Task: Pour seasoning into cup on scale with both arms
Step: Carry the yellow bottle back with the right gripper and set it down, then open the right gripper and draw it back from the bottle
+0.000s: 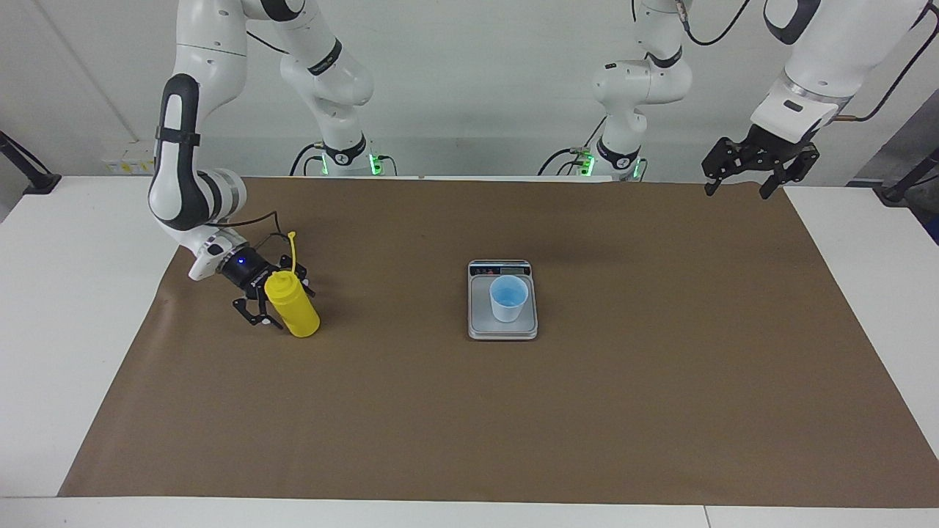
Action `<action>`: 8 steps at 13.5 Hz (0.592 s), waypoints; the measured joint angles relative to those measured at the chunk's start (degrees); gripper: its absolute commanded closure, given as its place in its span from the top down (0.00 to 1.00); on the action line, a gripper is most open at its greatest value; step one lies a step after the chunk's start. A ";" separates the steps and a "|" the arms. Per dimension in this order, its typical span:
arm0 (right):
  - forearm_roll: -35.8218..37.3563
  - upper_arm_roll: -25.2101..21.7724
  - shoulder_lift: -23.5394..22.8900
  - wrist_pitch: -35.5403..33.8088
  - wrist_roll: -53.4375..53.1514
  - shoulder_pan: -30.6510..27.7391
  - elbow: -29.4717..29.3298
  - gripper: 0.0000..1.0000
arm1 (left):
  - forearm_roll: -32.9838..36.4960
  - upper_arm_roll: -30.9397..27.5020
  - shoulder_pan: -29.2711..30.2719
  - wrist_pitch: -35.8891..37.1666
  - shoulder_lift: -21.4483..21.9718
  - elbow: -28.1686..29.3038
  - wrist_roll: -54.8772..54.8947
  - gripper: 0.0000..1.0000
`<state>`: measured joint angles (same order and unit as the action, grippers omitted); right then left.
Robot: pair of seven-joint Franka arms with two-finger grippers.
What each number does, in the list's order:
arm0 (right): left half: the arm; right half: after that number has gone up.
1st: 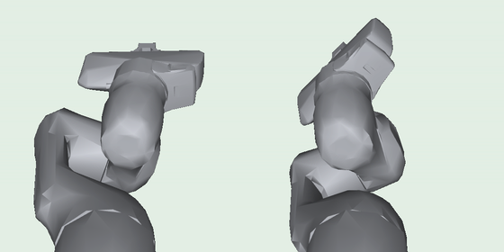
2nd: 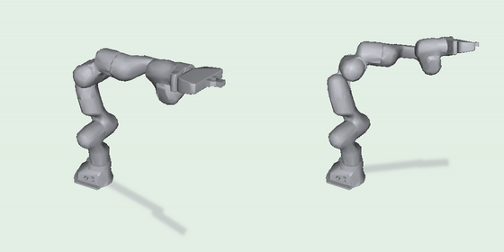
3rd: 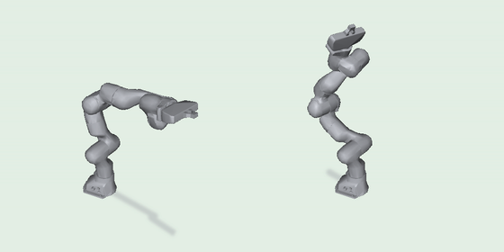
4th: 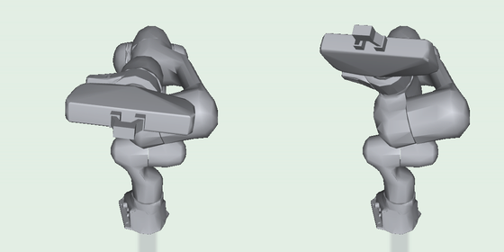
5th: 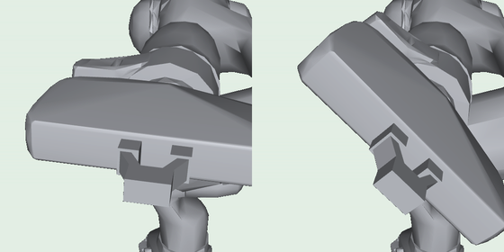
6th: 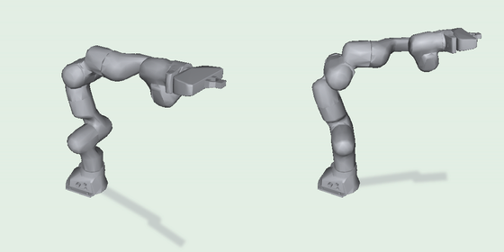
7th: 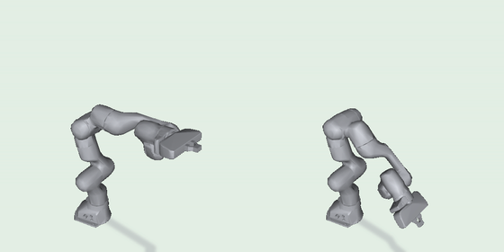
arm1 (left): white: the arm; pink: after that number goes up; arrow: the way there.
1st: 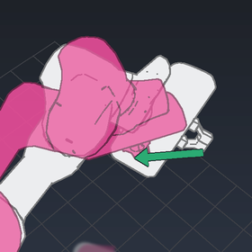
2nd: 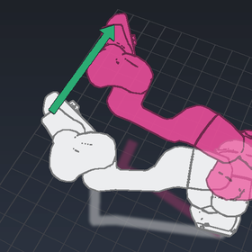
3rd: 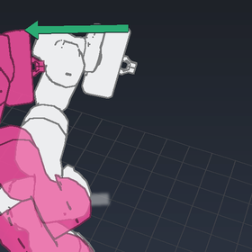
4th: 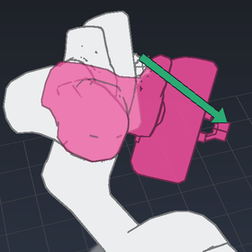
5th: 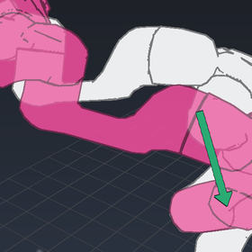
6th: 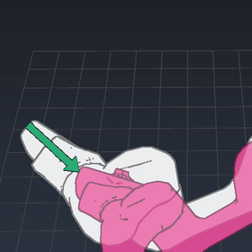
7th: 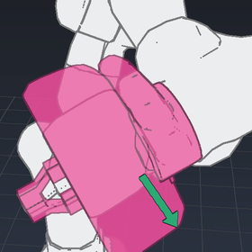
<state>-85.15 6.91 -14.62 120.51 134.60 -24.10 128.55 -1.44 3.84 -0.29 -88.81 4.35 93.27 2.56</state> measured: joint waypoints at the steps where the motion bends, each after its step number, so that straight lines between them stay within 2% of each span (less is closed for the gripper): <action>1: 0.00 -0.01 0.00 -0.17 0.00 -0.25 0.00 1.00 | 0.00 0.00 0.00 0.00 0.00 0.00 0.00 1.00; 4: 1.99 -0.14 0.01 -0.28 0.00 -1.75 -0.01 1.00 | 0.00 0.00 0.00 0.00 0.00 0.00 0.00 1.00; 8: 12.46 -0.92 1.63 -0.28 -1.43 -5.32 -0.79 1.00 | 0.00 0.00 0.00 0.00 0.00 0.00 0.00 1.00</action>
<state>-72.70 5.99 -12.98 120.22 133.17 -29.42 127.76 -1.44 3.85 -0.29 -88.81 4.35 93.27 2.56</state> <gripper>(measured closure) 0.000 0.000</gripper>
